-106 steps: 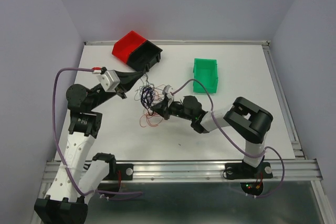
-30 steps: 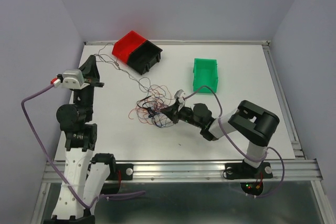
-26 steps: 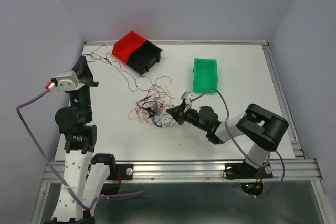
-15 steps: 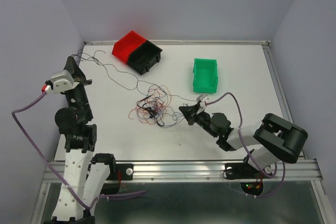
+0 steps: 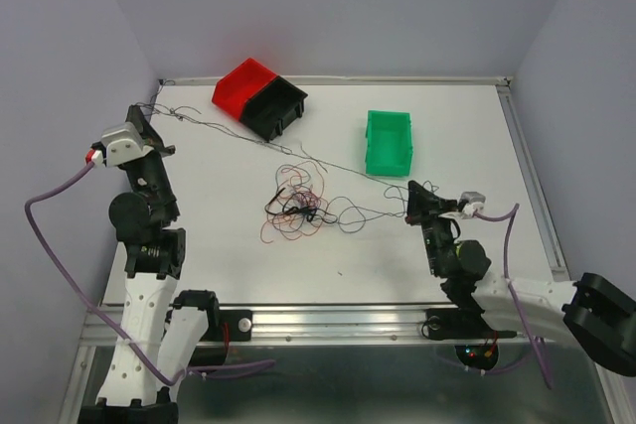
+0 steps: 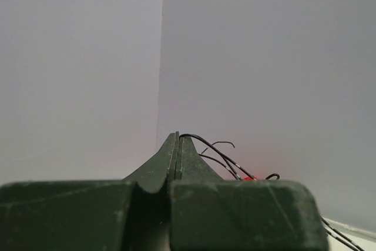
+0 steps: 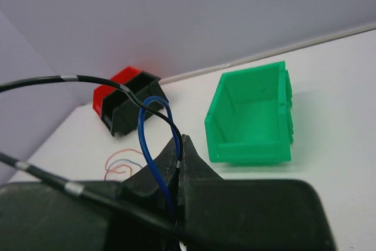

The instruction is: Untangle the cables

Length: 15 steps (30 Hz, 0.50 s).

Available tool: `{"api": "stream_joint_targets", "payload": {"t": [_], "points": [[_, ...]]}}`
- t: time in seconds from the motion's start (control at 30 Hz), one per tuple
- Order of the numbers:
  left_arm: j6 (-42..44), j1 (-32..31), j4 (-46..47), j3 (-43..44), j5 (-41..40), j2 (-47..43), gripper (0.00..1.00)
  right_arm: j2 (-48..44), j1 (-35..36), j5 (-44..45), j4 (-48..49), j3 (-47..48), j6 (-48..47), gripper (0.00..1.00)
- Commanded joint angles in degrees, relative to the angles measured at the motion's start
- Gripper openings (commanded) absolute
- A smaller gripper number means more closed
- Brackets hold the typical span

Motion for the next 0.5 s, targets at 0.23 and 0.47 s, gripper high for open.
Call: {"api": "stream_joint_targets", "payload": {"t": [0.23,0.47], "points": [[-0.3,0.6,6.2,-3.0,24.4,-2.9,0.00,-12.0,0.2,-21.9,-6.4,-5.8,-7.3,0.62],[-1.6,0.5,1.6,0.2,31.0,0.6,0.00,-6.5,0.1,-28.6,-7.8,-3.7,-7.3,0.68]]}}
